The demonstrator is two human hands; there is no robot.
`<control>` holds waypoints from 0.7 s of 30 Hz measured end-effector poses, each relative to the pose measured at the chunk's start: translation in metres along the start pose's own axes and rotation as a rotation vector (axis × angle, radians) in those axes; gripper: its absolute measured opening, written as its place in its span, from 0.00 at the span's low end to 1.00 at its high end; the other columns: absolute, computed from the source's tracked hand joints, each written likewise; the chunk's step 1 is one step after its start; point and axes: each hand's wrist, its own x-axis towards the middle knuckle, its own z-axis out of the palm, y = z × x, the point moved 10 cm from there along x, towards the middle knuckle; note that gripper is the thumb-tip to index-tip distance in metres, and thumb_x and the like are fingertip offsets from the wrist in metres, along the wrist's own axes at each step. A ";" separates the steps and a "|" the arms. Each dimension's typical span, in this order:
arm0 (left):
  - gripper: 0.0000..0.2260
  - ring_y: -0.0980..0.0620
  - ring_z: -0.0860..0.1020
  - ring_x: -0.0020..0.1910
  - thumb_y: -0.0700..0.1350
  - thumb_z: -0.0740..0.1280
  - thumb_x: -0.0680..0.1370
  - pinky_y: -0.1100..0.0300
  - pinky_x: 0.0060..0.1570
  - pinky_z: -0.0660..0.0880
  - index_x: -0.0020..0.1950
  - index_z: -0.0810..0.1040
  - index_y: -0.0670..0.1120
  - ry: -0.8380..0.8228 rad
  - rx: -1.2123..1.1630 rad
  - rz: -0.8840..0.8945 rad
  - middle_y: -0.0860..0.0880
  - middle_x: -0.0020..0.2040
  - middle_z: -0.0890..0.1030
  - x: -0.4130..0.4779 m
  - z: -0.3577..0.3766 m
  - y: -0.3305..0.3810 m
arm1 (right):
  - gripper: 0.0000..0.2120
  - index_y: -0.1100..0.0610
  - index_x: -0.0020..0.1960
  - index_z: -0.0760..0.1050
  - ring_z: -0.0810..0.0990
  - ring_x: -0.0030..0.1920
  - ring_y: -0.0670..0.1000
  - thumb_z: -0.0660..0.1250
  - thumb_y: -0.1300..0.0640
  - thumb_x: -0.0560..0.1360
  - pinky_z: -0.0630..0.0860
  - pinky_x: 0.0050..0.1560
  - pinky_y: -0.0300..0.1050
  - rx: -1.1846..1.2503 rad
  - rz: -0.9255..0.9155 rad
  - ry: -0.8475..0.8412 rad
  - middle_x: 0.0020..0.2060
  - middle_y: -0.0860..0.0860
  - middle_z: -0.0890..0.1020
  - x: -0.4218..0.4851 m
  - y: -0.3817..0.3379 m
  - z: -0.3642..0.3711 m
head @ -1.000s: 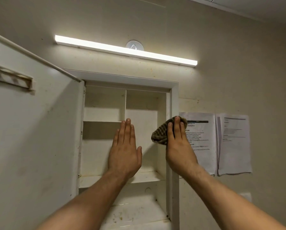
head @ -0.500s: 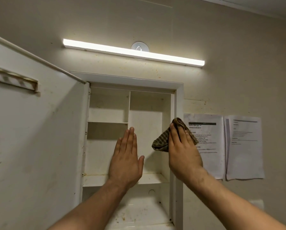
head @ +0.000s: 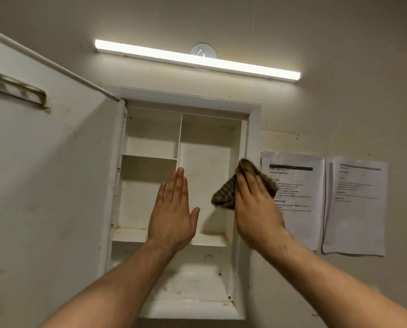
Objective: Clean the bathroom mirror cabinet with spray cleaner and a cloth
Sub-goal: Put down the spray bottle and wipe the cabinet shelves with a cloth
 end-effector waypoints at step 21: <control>0.37 0.47 0.32 0.81 0.61 0.49 0.84 0.54 0.80 0.38 0.83 0.41 0.40 -0.127 -0.091 0.065 0.42 0.82 0.34 -0.048 0.003 0.004 | 0.35 0.61 0.83 0.45 0.37 0.82 0.57 0.53 0.50 0.81 0.50 0.79 0.59 0.440 0.128 0.021 0.83 0.55 0.39 -0.104 -0.038 0.087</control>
